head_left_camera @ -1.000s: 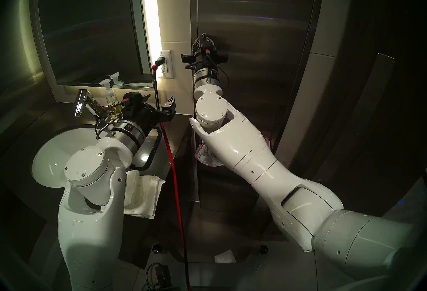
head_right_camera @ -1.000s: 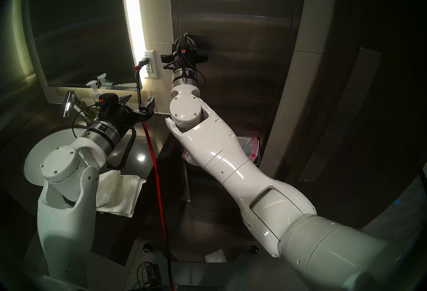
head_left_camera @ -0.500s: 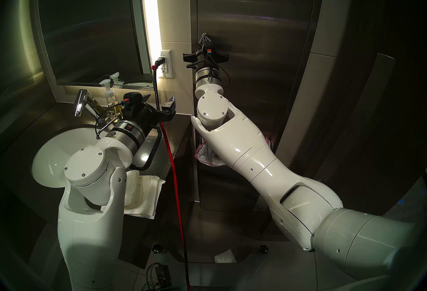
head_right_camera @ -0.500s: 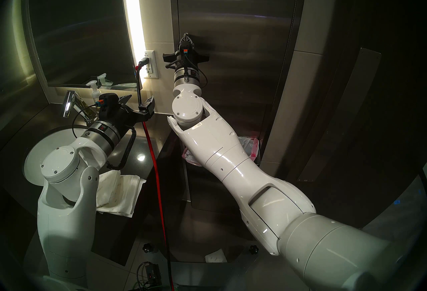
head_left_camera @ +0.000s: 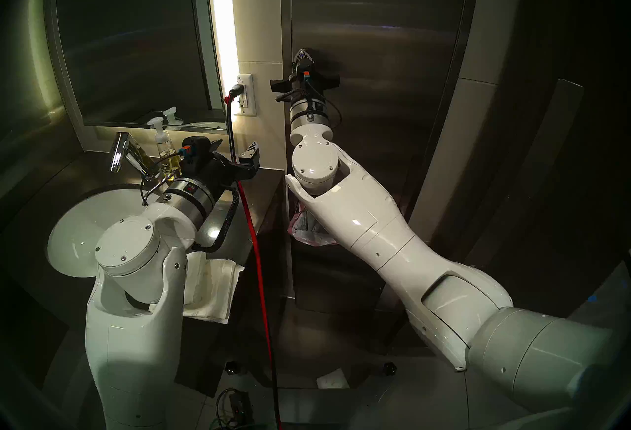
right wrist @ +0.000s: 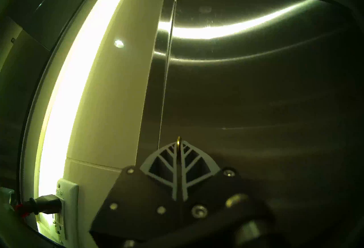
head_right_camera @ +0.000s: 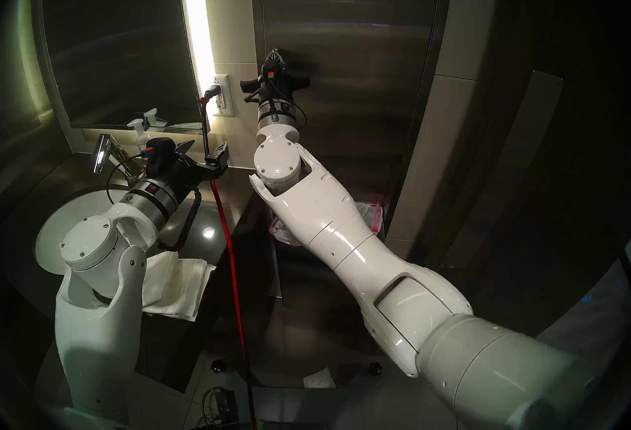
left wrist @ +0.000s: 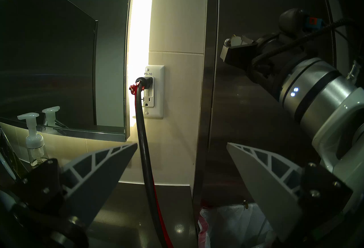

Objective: Twist key and close towel dispenser

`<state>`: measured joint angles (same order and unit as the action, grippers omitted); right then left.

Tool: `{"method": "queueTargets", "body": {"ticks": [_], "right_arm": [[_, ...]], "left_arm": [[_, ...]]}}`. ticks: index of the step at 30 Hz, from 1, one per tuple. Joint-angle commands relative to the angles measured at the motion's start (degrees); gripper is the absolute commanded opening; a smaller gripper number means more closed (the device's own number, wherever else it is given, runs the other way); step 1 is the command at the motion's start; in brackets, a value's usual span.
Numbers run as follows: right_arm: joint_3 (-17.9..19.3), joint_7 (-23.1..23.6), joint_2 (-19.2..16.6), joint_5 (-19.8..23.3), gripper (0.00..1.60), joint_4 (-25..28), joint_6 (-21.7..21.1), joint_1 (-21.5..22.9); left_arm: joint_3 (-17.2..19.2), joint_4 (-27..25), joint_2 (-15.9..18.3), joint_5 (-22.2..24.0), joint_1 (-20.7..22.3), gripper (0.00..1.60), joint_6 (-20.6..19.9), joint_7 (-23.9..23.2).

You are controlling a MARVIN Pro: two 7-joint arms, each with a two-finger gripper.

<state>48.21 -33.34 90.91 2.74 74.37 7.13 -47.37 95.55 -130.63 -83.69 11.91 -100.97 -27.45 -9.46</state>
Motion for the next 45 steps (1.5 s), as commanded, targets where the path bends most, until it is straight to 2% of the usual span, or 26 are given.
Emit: {"method": "queueTargets", "body": {"ticks": [1, 8, 10, 11, 12, 13, 15, 17, 23, 24, 26, 27, 28, 29, 30, 31, 32, 36, 37, 39, 45], "right_arm": [[1.3, 1.4, -5.4, -1.6, 0.0, 6.8, -3.5, 1.3], [2.8, 4.4, -9.0, -0.6, 0.0, 11.4, -5.1, 1.1], [3.6, 6.4, -10.1, 1.4, 0.0, 13.9, -7.7, -0.4], [3.7, 6.9, -10.1, 2.1, 0.43, 14.0, -8.1, -0.9], [3.9, 7.9, -10.3, 3.1, 0.71, 14.7, -8.6, -1.7], [3.6, 8.7, -10.3, 3.6, 1.29, 14.5, -9.5, -2.4], [3.3, 8.9, -9.9, 3.7, 1.33, 13.6, -9.2, -2.5], [2.5, 9.3, -8.9, 4.1, 1.59, 11.0, -8.7, -2.3], [1.5, 8.9, -7.1, 4.0, 1.6, 8.4, -8.1, -1.9], [1.3, 8.8, -6.6, 4.1, 1.53, 7.4, -7.6, -1.6], [0.9, 8.7, -5.8, 4.1, 1.08, 6.0, -7.2, -1.0], [0.8, 8.6, -5.5, 4.1, 1.02, 5.3, -7.0, -0.7], [0.6, 8.6, -5.2, 4.0, 0.79, 4.7, -6.5, -0.4], [0.5, 8.5, -4.9, 3.7, 0.68, 4.2, -6.0, 0.0], [0.4, 8.4, -4.7, 3.7, 0.4, 3.9, -6.0, 0.3], [0.4, 8.4, -4.4, 3.7, 0.4, 3.6, -5.9, 0.6], [0.4, 8.3, -4.2, 3.7, 0.26, 3.4, -5.8, 0.9], [0.3, 7.9, -3.7, 3.6, 0.29, 2.7, -5.1, 1.5], [0.3, 7.8, -3.6, 3.6, 0.45, 2.5, -4.9, 1.6], [0.3, 7.6, -3.4, 3.5, 0.57, 2.2, -4.5, 1.7], [0.5, 7.0, -3.0, 3.1, 0.65, 1.3, -3.4, 2.1]], "left_arm": [[0.0, -0.6, 0.0, 0.0, 0.3, 1.6, 0.1, 0.1], [0.0, -0.6, 0.0, 0.0, 0.3, 1.6, 0.1, 0.0], [0.0, -0.6, 0.0, -0.1, 0.3, 1.6, 0.1, 0.1], [0.0, -0.6, 0.0, -0.1, 0.3, 1.6, 0.1, 0.1], [0.0, -0.6, 0.0, -0.1, 0.3, 1.6, 0.1, 0.1], [0.0, -0.6, 0.0, -0.1, 0.3, 1.6, 0.1, 0.1], [-0.1, -0.6, 0.0, -0.1, 0.3, 1.6, 0.1, 0.1], [0.0, -0.6, 0.0, -0.1, 0.3, 1.6, 0.1, 0.1], [-0.1, -0.6, 0.0, -0.1, 0.3, 1.6, 0.0, 0.1], [-0.1, -0.6, 0.0, -0.1, 0.3, 1.6, 0.0, 0.1], [-0.1, -0.6, 0.0, -0.1, 0.3, 1.6, 0.1, 0.1], [-0.1, -0.6, 0.0, -0.1, 0.3, 1.6, 0.1, 0.1], [0.0, -0.6, 0.0, -0.1, 0.3, 1.6, 0.1, 0.1], [0.0, -0.6, 0.0, -0.1, 0.3, 1.6, 0.1, 0.1], [0.0, -0.6, 0.0, -0.1, 0.3, 1.6, 0.1, 0.1], [0.0, -0.6, 0.0, -0.1, 0.3, 1.6, 0.1, 0.1], [0.0, -0.6, 0.0, -0.1, 0.3, 1.6, 0.1, 0.1], [0.0, -0.6, 0.0, -0.1, 0.3, 1.6, 0.1, 0.1], [0.0, -0.6, 0.0, -0.1, 0.3, 1.6, 0.1, 0.1], [0.0, -0.6, 0.0, -0.1, 0.3, 1.6, 0.1, 0.1], [0.0, -0.6, 0.0, -0.1, 0.3, 1.6, 0.1, 0.1]]}}
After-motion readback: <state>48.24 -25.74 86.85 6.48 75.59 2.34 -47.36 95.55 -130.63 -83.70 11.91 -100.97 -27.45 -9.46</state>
